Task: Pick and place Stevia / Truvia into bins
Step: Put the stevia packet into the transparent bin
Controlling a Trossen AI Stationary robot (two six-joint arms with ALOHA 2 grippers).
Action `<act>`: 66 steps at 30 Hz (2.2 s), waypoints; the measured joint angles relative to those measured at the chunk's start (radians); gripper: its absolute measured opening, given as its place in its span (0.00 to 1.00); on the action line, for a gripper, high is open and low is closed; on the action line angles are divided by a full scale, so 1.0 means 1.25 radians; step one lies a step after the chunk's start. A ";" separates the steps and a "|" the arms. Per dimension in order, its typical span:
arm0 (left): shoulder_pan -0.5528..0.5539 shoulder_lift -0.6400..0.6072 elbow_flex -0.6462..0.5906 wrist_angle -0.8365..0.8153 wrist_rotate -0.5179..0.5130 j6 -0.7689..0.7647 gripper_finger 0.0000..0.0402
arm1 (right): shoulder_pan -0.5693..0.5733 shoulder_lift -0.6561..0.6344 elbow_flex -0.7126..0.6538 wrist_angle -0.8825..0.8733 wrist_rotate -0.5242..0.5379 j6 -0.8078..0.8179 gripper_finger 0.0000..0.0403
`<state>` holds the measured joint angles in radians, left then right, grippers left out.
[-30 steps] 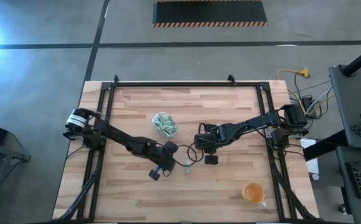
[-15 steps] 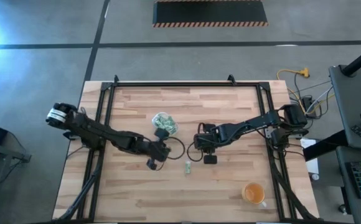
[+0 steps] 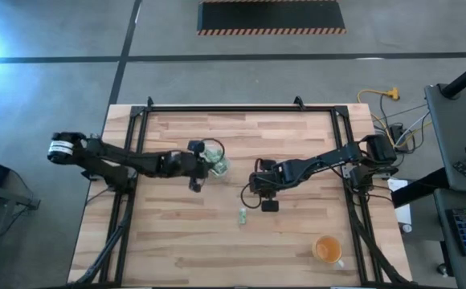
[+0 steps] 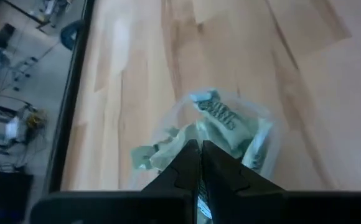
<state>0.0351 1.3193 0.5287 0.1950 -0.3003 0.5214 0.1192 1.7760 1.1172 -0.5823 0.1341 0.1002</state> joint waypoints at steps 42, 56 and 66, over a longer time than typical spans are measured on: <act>0.148 0.086 -0.033 0.101 0.039 -0.095 0.13 | 0.000 0.000 0.000 0.020 -0.002 -0.006 0.13; 0.148 0.070 -0.033 0.096 0.027 -0.100 0.52 | 0.000 0.000 0.000 0.029 -0.002 -0.009 0.13; 0.124 -0.021 -0.028 0.079 0.023 -0.119 0.53 | 0.000 0.000 -0.001 0.034 -0.002 -0.018 0.13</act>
<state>0.1905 1.2927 0.4942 0.2939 -0.2714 0.3722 0.1192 1.7761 1.1164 -0.5398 0.1322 0.0783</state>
